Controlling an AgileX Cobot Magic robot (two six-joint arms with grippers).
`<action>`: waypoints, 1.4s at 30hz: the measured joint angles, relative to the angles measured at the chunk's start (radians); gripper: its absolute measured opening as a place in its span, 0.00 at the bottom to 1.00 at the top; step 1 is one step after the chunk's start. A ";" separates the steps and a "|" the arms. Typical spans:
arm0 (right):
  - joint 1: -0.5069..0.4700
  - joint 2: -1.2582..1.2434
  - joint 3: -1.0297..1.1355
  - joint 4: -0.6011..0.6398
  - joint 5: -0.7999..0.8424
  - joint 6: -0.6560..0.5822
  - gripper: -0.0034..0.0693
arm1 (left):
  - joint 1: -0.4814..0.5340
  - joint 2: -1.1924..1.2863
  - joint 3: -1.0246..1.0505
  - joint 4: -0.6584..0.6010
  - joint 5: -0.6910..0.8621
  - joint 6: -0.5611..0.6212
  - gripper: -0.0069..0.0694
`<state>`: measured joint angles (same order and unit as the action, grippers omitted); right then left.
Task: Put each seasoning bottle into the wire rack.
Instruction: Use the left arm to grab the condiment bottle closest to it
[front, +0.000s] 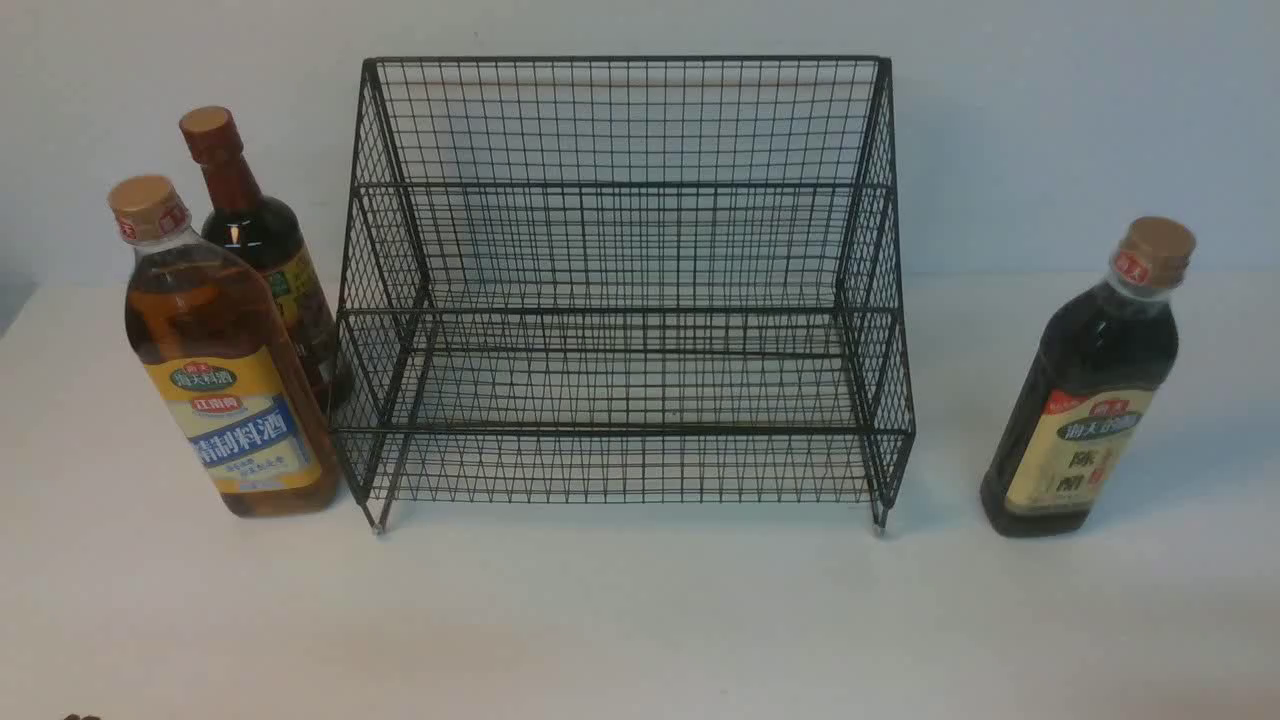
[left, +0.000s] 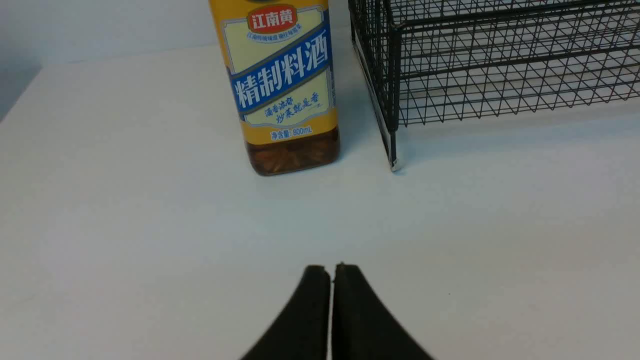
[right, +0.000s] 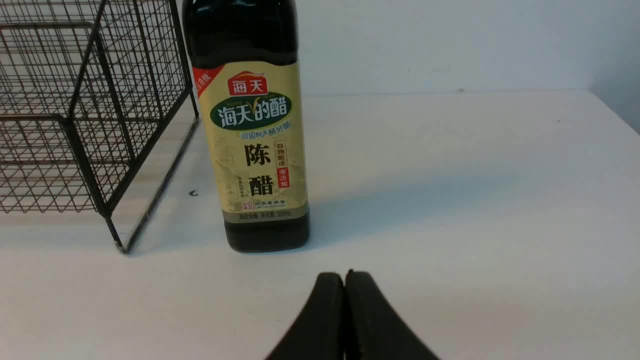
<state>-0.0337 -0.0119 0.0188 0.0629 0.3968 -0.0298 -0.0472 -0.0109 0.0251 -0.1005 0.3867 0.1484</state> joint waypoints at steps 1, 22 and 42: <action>0.000 0.000 0.000 0.000 0.000 0.000 0.02 | 0.000 0.000 0.000 0.000 0.000 0.000 0.08; 0.000 0.000 0.000 0.000 0.000 0.000 0.02 | 0.000 0.000 0.000 0.000 0.000 0.000 0.08; 0.000 0.000 0.000 0.000 -0.001 0.012 0.02 | 0.000 0.000 0.005 -0.425 -0.581 -0.094 0.08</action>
<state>-0.0337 -0.0119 0.0188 0.0629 0.3960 -0.0177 -0.0472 -0.0109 0.0297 -0.5257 -0.1947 0.0541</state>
